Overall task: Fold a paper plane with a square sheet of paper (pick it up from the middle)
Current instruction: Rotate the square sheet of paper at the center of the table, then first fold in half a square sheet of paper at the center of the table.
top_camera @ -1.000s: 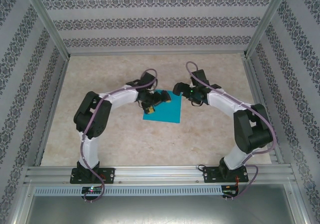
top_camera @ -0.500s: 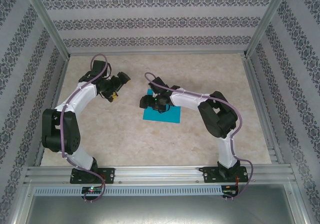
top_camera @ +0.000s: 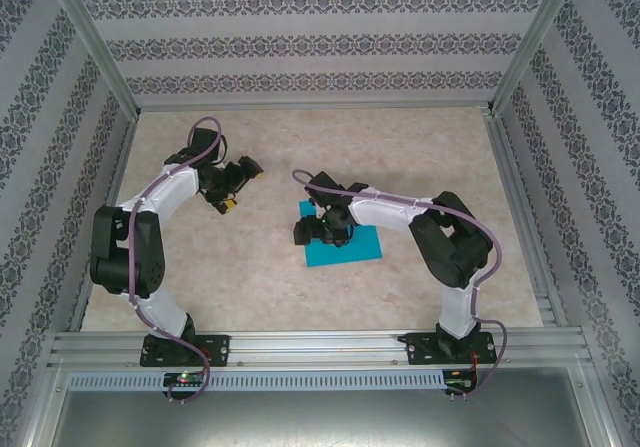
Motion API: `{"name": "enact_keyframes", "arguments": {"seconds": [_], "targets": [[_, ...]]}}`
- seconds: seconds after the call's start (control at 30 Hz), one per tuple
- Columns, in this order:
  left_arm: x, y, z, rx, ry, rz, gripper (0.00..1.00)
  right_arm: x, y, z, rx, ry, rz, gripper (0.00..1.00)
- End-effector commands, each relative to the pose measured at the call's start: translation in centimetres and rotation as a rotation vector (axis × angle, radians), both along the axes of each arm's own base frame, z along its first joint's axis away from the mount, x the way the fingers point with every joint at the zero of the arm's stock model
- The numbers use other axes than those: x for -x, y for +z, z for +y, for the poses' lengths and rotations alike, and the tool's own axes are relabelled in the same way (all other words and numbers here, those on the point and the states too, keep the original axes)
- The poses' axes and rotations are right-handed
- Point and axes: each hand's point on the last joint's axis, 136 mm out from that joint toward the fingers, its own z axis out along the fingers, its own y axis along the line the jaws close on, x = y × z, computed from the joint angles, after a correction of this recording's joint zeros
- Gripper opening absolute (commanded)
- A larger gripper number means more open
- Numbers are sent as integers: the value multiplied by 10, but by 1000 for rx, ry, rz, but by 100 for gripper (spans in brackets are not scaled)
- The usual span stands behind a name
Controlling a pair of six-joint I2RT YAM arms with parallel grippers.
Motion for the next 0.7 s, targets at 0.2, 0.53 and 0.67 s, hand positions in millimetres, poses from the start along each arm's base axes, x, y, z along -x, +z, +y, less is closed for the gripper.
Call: {"name": "enact_keyframes", "arguments": {"seconds": [0.2,0.53,0.67], "targets": [[0,1,2,8,-8,1,100,-21,40,-56,263,-23,-155,97],[5,-4,1,7,-21,16,100,-39,12,-66,369,54,-135,98],[6,-6,-1,15,-25,23,100,-40,1,-66,382,52,-107,98]]}}
